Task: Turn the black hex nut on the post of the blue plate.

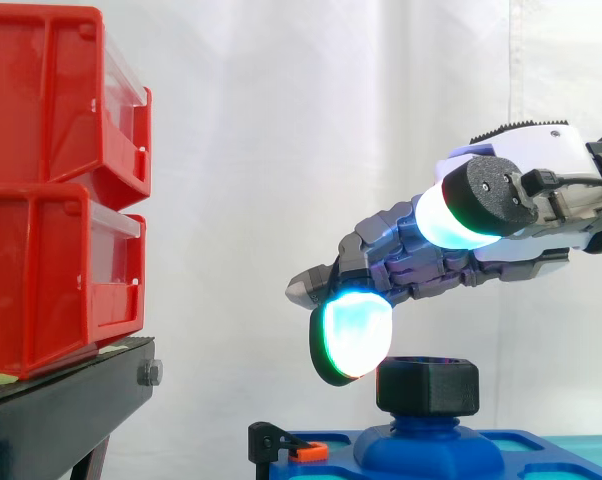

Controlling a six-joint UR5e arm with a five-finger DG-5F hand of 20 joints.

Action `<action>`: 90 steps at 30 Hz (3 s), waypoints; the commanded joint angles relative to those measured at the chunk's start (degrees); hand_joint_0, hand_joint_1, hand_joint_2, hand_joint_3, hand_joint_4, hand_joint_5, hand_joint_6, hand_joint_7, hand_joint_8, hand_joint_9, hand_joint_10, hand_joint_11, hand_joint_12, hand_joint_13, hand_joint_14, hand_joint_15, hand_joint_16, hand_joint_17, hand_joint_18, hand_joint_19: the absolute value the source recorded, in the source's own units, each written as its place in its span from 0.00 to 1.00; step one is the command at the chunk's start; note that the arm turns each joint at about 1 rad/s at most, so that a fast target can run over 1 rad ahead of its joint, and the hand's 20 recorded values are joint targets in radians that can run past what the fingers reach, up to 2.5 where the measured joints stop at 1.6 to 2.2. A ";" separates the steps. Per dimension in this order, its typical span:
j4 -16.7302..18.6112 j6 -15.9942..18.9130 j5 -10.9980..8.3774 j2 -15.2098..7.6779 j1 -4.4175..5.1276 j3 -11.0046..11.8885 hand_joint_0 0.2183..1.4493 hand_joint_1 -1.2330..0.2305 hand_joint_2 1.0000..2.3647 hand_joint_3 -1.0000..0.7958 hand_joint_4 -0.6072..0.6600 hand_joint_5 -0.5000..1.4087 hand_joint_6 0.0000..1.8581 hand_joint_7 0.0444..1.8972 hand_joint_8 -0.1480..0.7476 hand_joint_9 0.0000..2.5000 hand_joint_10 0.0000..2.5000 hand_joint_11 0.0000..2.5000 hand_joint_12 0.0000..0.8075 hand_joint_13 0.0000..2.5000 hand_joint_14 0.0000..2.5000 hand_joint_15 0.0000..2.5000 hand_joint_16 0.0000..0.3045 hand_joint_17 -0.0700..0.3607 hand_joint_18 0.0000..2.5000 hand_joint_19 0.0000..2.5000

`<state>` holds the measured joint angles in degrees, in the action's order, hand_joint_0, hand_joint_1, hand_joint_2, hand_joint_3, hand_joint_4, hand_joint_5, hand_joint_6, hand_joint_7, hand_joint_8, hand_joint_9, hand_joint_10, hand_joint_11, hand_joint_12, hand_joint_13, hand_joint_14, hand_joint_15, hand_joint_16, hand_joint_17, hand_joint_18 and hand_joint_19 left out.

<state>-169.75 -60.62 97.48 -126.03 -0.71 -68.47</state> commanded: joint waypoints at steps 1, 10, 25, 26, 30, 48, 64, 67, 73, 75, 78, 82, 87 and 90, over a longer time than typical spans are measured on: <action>0.29 -0.02 0.70 -0.01 -0.87 0.00 0.23 0.67 0.00 0.28 0.71 0.17 0.27 0.57 0.44 0.05 0.00 0.00 0.43 0.00 0.00 0.00 0.16 0.42 0.00 0.06; 0.29 -0.02 2.98 -0.01 -2.45 0.00 0.23 0.67 0.00 0.28 0.71 0.17 0.27 0.57 0.44 0.06 0.00 0.00 0.43 0.00 0.00 0.00 0.16 0.42 0.00 0.06; 0.29 -0.11 6.15 -0.01 -4.65 0.00 0.23 0.67 0.00 0.28 0.71 0.17 0.27 0.57 0.44 0.06 0.00 0.00 0.43 0.00 0.00 0.00 0.16 0.42 0.00 0.06; 0.29 -0.11 6.32 0.08 -4.65 0.00 0.23 0.67 0.00 0.28 0.71 0.17 0.27 0.57 0.44 0.06 0.00 0.00 0.43 0.00 0.00 0.00 0.16 0.42 0.00 0.06; 0.29 -0.02 7.11 0.08 -5.09 0.00 0.23 0.67 0.00 0.28 0.71 0.17 0.27 0.57 0.44 0.06 0.00 0.00 0.43 0.00 0.00 0.00 0.16 0.42 0.00 0.06; 0.56 -0.81 6.85 0.08 -3.95 2.55 0.23 0.67 0.00 0.28 0.71 0.17 0.27 0.57 0.44 0.06 0.00 0.00 0.43 0.00 0.00 0.00 0.16 0.42 0.00 0.06; -0.41 -1.16 -1.59 -0.01 0.80 2.46 0.23 0.67 0.00 0.28 0.71 0.17 0.27 0.55 0.44 0.06 0.00 0.00 0.43 0.00 0.00 0.00 0.16 0.42 0.00 0.06; -0.94 -0.64 -2.03 -0.97 1.50 2.11 0.23 0.67 0.00 0.28 0.71 0.17 0.27 0.55 0.44 0.06 0.00 0.00 0.44 0.00 0.00 0.00 0.16 0.42 0.00 0.06; -0.76 0.95 -1.76 -1.85 1.68 2.11 0.23 0.67 0.00 0.28 0.71 0.17 0.27 0.55 0.44 0.06 0.00 0.00 0.43 0.00 0.00 0.00 0.16 0.42 0.00 0.06; -0.76 1.03 -1.76 -1.94 1.77 2.11 0.23 0.67 0.00 0.28 0.71 0.17 0.27 0.55 0.44 0.06 0.00 0.00 0.43 0.00 0.00 0.00 0.16 0.42 0.00 0.06; -0.76 1.03 -1.68 -1.85 1.77 2.11 0.23 0.67 0.00 0.28 0.71 0.17 0.27 0.55 0.44 0.06 0.00 0.00 0.43 0.00 0.00 0.00 0.16 0.42 0.00 0.06; -0.94 1.03 -1.24 -1.85 1.50 2.11 0.23 0.67 0.00 0.28 0.71 0.17 0.27 0.56 0.44 0.06 0.00 0.00 0.43 0.00 0.00 0.00 0.16 0.42 0.00 0.06; -1.03 0.95 -0.36 -1.85 1.06 2.11 0.23 0.67 0.00 0.28 0.71 0.17 0.27 0.56 0.44 0.06 0.00 0.00 0.43 0.00 0.00 0.00 0.16 0.42 0.00 0.06; -0.76 0.95 -0.09 -1.85 0.80 2.02 0.23 0.67 0.00 0.28 0.71 0.17 0.27 0.56 0.44 0.06 0.00 0.00 0.43 0.00 0.00 0.00 0.16 0.41 0.00 0.06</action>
<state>-170.71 -59.66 97.05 -127.89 0.35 -66.41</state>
